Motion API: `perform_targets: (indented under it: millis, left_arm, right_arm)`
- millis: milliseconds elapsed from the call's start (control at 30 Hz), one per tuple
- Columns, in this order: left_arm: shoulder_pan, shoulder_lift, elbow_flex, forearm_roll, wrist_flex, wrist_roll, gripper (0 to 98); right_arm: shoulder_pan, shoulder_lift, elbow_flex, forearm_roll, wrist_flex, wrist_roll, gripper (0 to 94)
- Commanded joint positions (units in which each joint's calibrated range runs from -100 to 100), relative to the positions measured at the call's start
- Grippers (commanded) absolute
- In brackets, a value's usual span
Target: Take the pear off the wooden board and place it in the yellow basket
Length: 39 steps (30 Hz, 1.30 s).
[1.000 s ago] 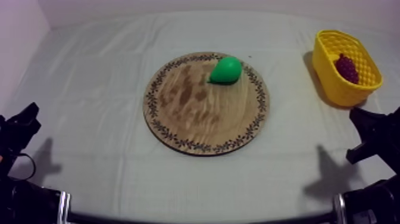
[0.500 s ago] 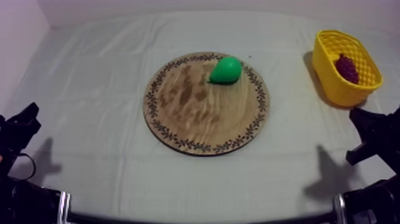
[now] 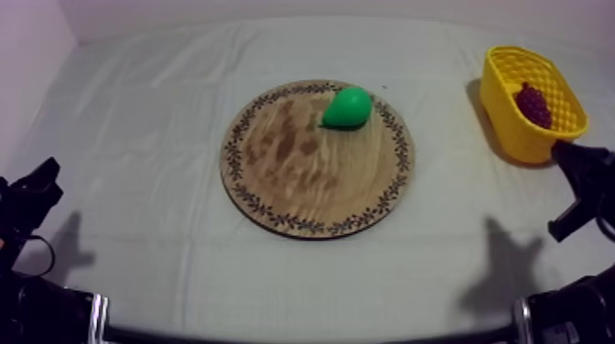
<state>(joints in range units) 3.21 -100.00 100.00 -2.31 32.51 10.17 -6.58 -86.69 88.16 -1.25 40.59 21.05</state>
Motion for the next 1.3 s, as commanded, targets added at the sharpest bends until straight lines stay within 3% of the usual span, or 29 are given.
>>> perform_targets:
  millis: [0, 300, 633, 967, 1267]
  left_arm:
    - [0.0, 0.0, 0.0, -0.01, 0.0, 0.0, 0.1]
    - [0.0, 0.0, 0.0, -0.01, 0.0, 0.0, 0.1]
    - [0.0, 0.0, 0.0, -0.01, 0.0, 0.0, 0.1]
    - [0.0, 0.0, 0.0, -0.01, 0.0, 0.0, 0.1]
    - [0.0, 0.0, 0.0, -0.01, 0.0, 0.0, 0.1]
  right_arm:
    - [-0.8, 9.9, -13.6, -0.4, 3.9, 0.7, 0.4]
    - [-5.4, 39.3, -46.8, -0.6, 15.5, 3.7, 0.4]
    - [-8.5, 67.7, -74.9, 0.6, 28.0, 7.9, 0.4]
    - [-9.5, 89.5, -95.7, 2.3, 40.1, 14.2, 0.4]
    - [-12.7, 101.8, -104.6, 4.6, 50.7, 18.9, 0.4]
